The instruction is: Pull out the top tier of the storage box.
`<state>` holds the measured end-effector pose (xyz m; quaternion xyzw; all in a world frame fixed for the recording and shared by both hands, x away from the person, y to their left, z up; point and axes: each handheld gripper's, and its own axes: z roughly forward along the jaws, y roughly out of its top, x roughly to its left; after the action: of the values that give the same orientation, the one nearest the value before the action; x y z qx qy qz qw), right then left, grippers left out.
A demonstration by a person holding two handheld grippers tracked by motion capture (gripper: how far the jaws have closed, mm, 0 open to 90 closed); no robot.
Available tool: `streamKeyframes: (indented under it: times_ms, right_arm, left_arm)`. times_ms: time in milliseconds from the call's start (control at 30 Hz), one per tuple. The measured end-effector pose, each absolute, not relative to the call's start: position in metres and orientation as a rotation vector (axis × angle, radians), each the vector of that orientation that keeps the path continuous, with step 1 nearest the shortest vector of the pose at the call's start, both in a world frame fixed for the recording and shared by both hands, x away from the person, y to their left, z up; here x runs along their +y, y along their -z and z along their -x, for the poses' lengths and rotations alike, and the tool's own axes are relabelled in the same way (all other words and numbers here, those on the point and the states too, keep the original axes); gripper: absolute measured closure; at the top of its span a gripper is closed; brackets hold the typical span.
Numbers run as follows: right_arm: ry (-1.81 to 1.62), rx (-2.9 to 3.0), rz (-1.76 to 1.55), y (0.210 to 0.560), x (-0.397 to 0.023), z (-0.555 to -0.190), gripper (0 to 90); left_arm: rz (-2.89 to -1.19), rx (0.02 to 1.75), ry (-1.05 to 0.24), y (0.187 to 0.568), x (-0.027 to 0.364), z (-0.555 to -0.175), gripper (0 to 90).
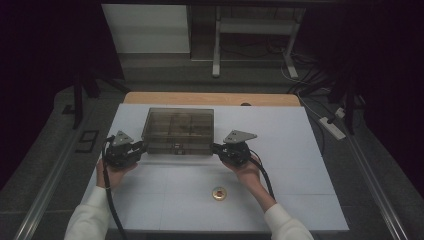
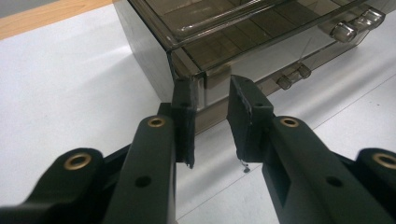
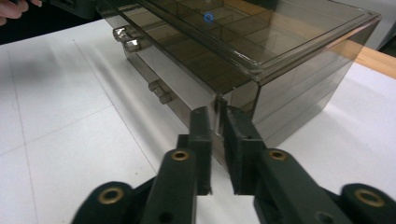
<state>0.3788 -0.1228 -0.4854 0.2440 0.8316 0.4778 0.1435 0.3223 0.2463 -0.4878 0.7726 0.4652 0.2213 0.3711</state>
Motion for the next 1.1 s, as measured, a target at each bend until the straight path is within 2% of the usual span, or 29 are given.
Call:
streamKeyframes:
  times_ms: [1100]
  right_arm:
    - [-1.372, 2.413, -0.679, 0.4837, -0.1231, -0.3728, 82.3]
  left_arm:
    - [-2.005, 1.180, -0.578, 0.4866, 0.2463, -0.3139, 72.3]
